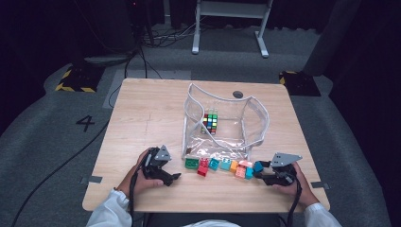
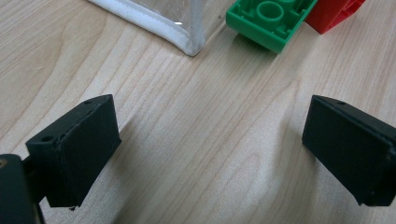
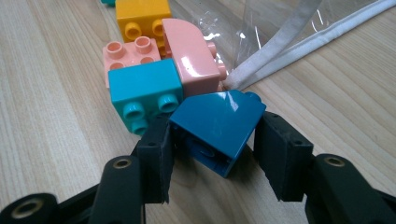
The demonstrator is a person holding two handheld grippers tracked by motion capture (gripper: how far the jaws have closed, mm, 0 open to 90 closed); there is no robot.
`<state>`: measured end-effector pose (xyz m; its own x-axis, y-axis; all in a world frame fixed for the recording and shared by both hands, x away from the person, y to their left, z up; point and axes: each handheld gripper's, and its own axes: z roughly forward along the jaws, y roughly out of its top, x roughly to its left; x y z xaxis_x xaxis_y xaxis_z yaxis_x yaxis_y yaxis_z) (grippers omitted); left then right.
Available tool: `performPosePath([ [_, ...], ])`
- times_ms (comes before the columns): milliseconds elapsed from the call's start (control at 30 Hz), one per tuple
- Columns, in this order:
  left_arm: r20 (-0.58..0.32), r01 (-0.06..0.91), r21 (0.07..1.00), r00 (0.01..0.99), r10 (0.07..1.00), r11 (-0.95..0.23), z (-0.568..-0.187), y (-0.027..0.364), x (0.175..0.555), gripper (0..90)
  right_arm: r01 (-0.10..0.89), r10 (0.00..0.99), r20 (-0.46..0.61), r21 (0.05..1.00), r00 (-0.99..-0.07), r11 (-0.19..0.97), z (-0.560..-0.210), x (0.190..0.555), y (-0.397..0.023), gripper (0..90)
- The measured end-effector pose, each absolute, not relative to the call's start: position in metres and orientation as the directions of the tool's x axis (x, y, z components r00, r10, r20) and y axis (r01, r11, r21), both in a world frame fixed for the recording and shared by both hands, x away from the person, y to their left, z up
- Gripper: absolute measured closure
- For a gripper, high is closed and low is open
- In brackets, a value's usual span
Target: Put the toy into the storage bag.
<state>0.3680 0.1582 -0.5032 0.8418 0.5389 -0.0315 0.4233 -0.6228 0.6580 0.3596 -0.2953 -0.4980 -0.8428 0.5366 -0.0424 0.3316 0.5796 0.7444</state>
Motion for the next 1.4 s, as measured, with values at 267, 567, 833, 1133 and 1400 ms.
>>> performPosePath([
  [267,-0.031,0.423,0.658,0.842,0.539,-0.623,-0.503,0.158,0.368,4.1,0.333,0.549,-0.039,0.759,-0.835,0.560,-0.495,0.361,-0.302,49.5],
  [567,-0.029,0.425,0.657,0.840,0.542,-0.623,-0.503,0.158,0.368,4.1,0.343,0.565,-0.022,0.776,-0.825,0.529,-0.484,0.362,-0.313,49.7],
  [833,-0.030,0.425,0.657,0.840,0.542,-0.623,-0.503,0.158,0.368,4.0,0.303,0.553,-0.033,0.809,-0.833,0.504,-0.457,0.367,-0.325,59.3],
  [1133,-0.030,0.426,0.657,0.839,0.543,-0.622,-0.503,0.158,0.368,4.1,0.310,0.552,-0.038,0.795,-0.833,0.522,-0.465,0.369,-0.321,59.3],
  [1400,-0.029,0.425,0.657,0.839,0.543,-0.623,-0.503,0.158,0.368,4.1,0.286,0.590,-0.069,0.825,-0.805,0.487,-0.446,0.370,-0.333,59.3],
])
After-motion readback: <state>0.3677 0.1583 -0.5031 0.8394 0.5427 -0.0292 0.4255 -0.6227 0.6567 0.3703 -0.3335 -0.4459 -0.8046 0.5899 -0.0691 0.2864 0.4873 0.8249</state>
